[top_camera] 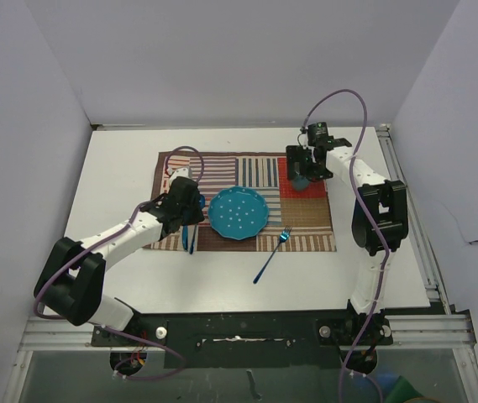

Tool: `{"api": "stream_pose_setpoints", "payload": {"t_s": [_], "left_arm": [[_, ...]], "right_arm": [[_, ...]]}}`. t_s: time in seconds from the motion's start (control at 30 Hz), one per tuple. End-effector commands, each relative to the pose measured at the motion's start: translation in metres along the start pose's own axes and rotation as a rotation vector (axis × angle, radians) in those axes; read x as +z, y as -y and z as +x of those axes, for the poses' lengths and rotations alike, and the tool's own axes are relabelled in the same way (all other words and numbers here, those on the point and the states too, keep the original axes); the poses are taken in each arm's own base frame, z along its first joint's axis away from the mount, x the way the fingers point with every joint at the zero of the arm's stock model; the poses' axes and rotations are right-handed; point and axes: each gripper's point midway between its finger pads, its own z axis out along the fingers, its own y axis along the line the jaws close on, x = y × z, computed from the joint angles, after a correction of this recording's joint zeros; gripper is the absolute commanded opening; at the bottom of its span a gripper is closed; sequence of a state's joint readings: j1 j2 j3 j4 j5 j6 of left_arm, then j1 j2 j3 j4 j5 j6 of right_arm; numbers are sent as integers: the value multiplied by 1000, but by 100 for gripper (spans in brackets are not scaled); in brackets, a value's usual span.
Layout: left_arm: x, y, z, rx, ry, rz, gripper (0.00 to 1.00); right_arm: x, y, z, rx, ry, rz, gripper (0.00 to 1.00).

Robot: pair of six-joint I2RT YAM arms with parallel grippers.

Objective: Set the dinner table for one person
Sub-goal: Adjust the cup on the napkin.

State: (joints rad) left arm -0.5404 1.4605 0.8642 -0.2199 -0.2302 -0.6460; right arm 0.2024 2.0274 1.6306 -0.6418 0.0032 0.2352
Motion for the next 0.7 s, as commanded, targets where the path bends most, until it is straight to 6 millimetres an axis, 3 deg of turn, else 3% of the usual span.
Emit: {"api": "stream_pose_setpoints", "payload": {"t_s": [0.0, 0.13, 0.33, 0.47, 0.67], "left_arm": [[-3, 10, -18, -13, 55, 40, 24], [-3, 10, -19, -14, 56, 41, 24], [-3, 9, -17, -13, 52, 40, 24], [-3, 9, -17, -14, 53, 40, 24], [-4, 8, -16, -13, 52, 38, 23]], "right_arm": [[-6, 0, -19, -13, 57, -15, 98], [-6, 0, -17, -13, 54, -19, 99], [-2, -1, -15, -17, 48, -25, 92], [1, -1, -14, -20, 40, -24, 86], [4, 0, -13, -23, 38, -21, 68]]}}
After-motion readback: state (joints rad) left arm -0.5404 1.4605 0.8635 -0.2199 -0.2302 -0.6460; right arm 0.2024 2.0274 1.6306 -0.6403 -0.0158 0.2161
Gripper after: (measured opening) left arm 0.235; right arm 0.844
